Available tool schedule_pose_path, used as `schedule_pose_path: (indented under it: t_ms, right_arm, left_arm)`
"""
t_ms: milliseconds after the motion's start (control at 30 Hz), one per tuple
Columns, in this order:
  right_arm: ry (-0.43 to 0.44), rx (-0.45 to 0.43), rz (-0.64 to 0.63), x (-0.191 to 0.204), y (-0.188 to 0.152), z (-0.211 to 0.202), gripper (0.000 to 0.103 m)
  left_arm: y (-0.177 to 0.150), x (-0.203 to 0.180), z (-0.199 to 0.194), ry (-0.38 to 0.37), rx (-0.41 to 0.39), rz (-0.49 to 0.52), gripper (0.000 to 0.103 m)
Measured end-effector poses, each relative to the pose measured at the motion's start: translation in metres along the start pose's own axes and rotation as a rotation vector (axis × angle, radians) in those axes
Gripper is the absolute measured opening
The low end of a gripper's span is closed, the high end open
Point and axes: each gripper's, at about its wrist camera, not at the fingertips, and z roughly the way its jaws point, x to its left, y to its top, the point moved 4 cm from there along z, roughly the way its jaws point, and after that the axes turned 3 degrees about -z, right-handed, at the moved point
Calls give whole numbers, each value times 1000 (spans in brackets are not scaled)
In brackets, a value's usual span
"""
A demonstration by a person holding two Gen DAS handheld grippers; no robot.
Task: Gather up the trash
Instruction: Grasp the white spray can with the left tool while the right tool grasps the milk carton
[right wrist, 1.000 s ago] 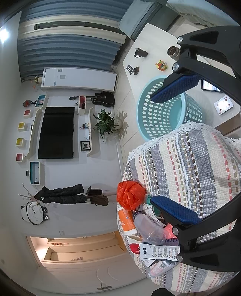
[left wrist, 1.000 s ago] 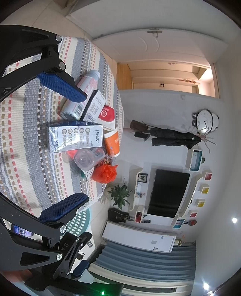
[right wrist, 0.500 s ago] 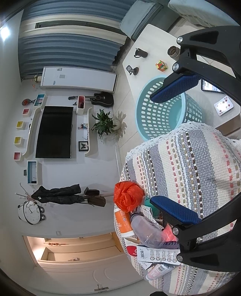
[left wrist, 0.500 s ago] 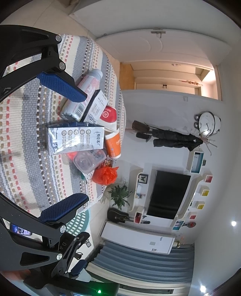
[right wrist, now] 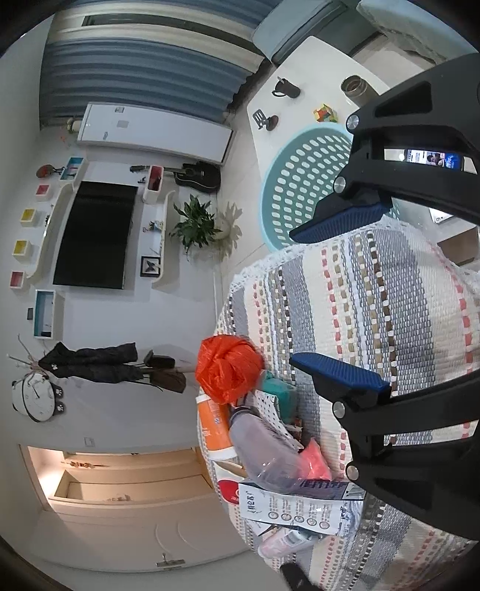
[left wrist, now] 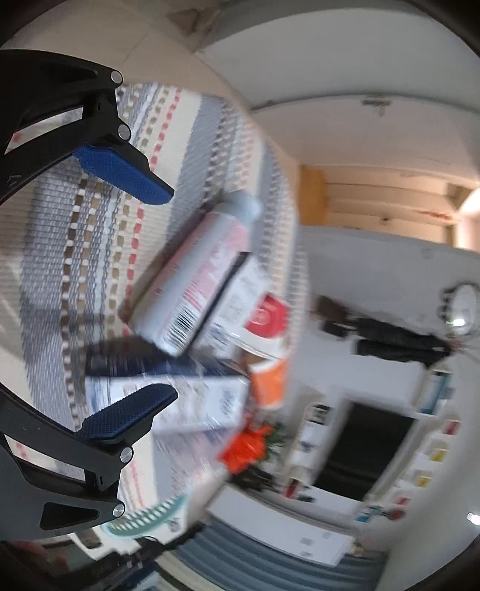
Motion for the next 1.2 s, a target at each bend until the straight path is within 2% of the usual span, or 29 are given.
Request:
schedule_pose_path:
  t_ms: [67,167,300,433,600,767,833,867,967,1100,1200]
  right_arm:
    - [-1,9,0,0,-1,5,58]
    - [-7,28,6,-3,-1,14,58]
    - [-6,53,13,-3,-1,26,58]
    - [15,66,3,5,2,33,58]
    - [107,88,-22,35,3,32,58]
    - [238,117,-59,82,3,27,58]
    - [278,130,-74,100,3,25,61]
    - [295,138,-78,106,3,24,63]
    - [329,155,-99,127,2,23,69]
    - [358,187,-119,147,-2,24,75]
    - [377,222,-127,162,-4,29,76]
  left_arm:
    - [0,1,21,-12,64,0,90]
    - [-1,1,38,-52,120,-23,90]
    - [0,4,53,-43,164,-28,88]
    - [-3,21,46,-58,175,-55,88]
    - [-8,53,24,-4,167,-60,88]
    - [-10,83,4,47,154,-63,87]
    - [-8,89,-5,8,158,-65,87]
    - [-5,90,-9,-48,164,-76,87]
    - [9,95,-11,-120,155,-141,88]
    - [29,90,16,-150,175,-200,88]
    - [35,83,46,-169,239,-235,88]
